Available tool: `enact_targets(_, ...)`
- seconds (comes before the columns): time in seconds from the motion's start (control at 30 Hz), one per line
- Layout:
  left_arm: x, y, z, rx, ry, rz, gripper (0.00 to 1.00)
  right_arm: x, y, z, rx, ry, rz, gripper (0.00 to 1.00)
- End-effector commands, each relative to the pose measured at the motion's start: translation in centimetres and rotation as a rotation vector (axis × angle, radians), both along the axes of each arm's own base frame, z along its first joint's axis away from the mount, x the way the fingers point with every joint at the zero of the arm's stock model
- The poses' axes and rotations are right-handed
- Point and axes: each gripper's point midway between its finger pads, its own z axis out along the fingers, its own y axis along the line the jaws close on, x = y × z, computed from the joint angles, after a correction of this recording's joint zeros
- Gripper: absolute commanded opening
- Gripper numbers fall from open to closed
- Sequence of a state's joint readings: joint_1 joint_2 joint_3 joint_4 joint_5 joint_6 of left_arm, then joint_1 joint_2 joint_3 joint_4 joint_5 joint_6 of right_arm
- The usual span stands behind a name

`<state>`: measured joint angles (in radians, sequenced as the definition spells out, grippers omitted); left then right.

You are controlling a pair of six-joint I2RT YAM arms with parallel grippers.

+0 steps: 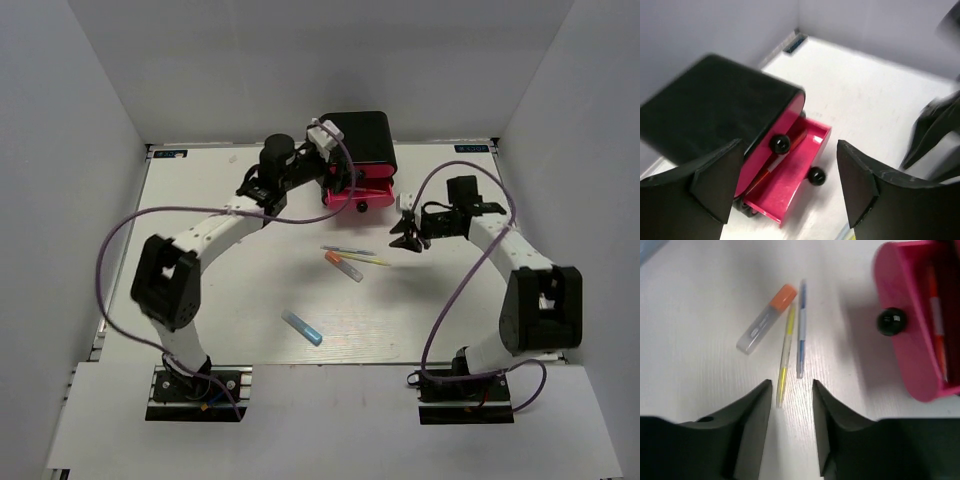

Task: Sort the stationery into containers
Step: Pick up the pen from the center of the board.

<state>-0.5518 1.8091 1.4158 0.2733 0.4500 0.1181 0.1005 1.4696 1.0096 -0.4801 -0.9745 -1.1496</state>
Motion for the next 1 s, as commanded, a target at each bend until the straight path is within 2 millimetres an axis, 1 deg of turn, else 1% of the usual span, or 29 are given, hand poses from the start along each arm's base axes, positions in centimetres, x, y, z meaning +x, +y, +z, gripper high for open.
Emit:
enact_targets(0.0,-2.6,4.0,2.0,-0.074,0.144,0.141,0.85,-4.0,-0.1,-3.4,-0.115,0.023,0.273,0.38)
enact_targets(0.03,-3.4,4.6,1.4,-0.107,0.225,0.177,0.85,-4.1,0.0,-4.0,-0.128,0.030,0.290,0.38)
enact_targets(0.07,-4.6,5.5,2.6,-0.144,0.230,0.197,0.86,-3.9,-0.2,-4.5,-0.150,0.033,0.291,0.38)
enact_targets(0.1,-5.6,6.5,-0.3,-0.127,0.308,0.234,0.86,-4.1,-0.1,-5.5,-0.167,0.067,0.289,0.38)
enact_targets(0.13,-6.0,7.5,-1.3,-0.129,0.345,0.289,0.88,-2.8,-0.1,-5.9,-0.193,0.013,0.279,0.38)
enact_targets(0.17,-7.3,8.3,-3.9,-0.131,0.434,0.323,0.88,-3.3,-0.2,-6.6,-0.206,0.048,0.262,0.40)
enact_targets(0.2,-8.0,9.4,-3.6,-0.162,0.446,0.369,0.89,-2.8,-0.2,-7.0,-0.238,0.025,0.260,0.43)
enact_targets(0.23,-8.7,10.0,-4.5,-0.200,0.517,0.411,0.89,-2.9,-0.3,-7.4,-0.251,0.034,0.258,0.45)
enact_targets(0.27,-9.8,10.9,-6.9,-0.192,0.580,0.451,0.89,-3.2,0.0,-7.8,-0.261,0.060,0.260,0.47)
enact_targets(0.3,-10.4,12.0,-6.8,-0.250,0.620,0.512,0.90,-2.8,-0.2,-8.6,-0.302,0.057,0.253,0.48)
enact_targets(0.33,-10.5,13.0,-7.3,-0.251,0.608,0.558,0.90,-2.6,-0.2,-8.9,-0.313,0.061,0.244,0.48)
enact_targets(0.37,-11.5,14.2,-9.5,-0.270,0.683,0.633,0.90,-2.9,-0.1,-9.3,-0.317,0.116,0.208,0.50)
enact_targets(0.4,-11.6,15.5,-9.9,-0.293,0.673,0.700,0.90,-2.2,-0.2,-9.5,-0.335,0.096,0.190,0.50)
enact_targets(0.43,-12.1,15.9,-10.0,-0.316,0.676,0.724,0.90,-1.8,-0.2,-9.6,-0.338,0.091,0.169,0.51)
enact_targets(0.47,-13.1,16.8,-10.3,-0.379,0.703,0.758,0.92,-1.7,-0.1,-10.0,-0.354,0.085,0.164,0.51)
enact_targets(0.53,-13.8,18.3,-11.2,-0.415,0.715,0.816,1.00,-1.6,-0.1,-10.4,-0.375,0.096,0.140,0.51)
enact_targets(0.57,-14.0,18.9,-10.7,-0.425,0.701,0.831,1.00,-1.3,-0.1,-10.5,-0.387,0.089,0.125,0.51)
enact_targets(0.6,-14.1,19.4,-11.1,-0.418,0.697,0.855,1.00,-1.3,-0.1,-11.0,-0.401,0.100,0.118,0.51)
enact_targets(0.67,-14.6,19.8,-12.2,-0.392,0.730,0.886,1.00,-0.7,-0.2,-11.4,-0.423,0.095,0.097,0.51)
enact_targets(0.7,-14.6,19.8,-12.0,-0.392,0.730,0.886,1.00,-0.7,-0.2,-11.7,-0.428,0.120,0.078,0.51)
enact_targets(0.73,-14.6,19.8,-12.0,-0.392,0.730,0.886,1.00,-0.2,-0.4,-12.0,-0.445,0.116,0.061,0.51)
enact_targets(0.8,-14.6,19.7,-11.9,-0.407,0.740,0.889,1.00,0.1,-0.3,-12.5,-0.454,0.134,0.040,0.50)
enact_targets(0.83,-14.6,19.7,-12.2,-0.400,0.745,0.892,1.00,0.5,-0.3,-12.4,-0.459,0.123,0.031,0.50)
enact_targets(0.87,-14.4,19.8,-12.6,-0.390,0.748,0.906,1.00,0.5,-0.2,-12.8,-0.468,0.134,0.027,0.50)
enact_targets(0.9,-14.4,19.8,-12.7,-0.391,0.759,0.912,1.00,0.6,-0.2,-12.9,-0.476,0.133,0.023,0.50)
enact_targets(0.93,-14.2,19.7,-12.2,-0.400,0.753,0.907,1.00,0.5,-0.2,-13.0,-0.480,0.140,0.025,0.50)
enact_targets(0.97,-14.3,19.7,-12.9,-0.379,0.767,0.918,1.00,0.5,-0.2,-13.3,-0.487,0.142,0.031,0.48)
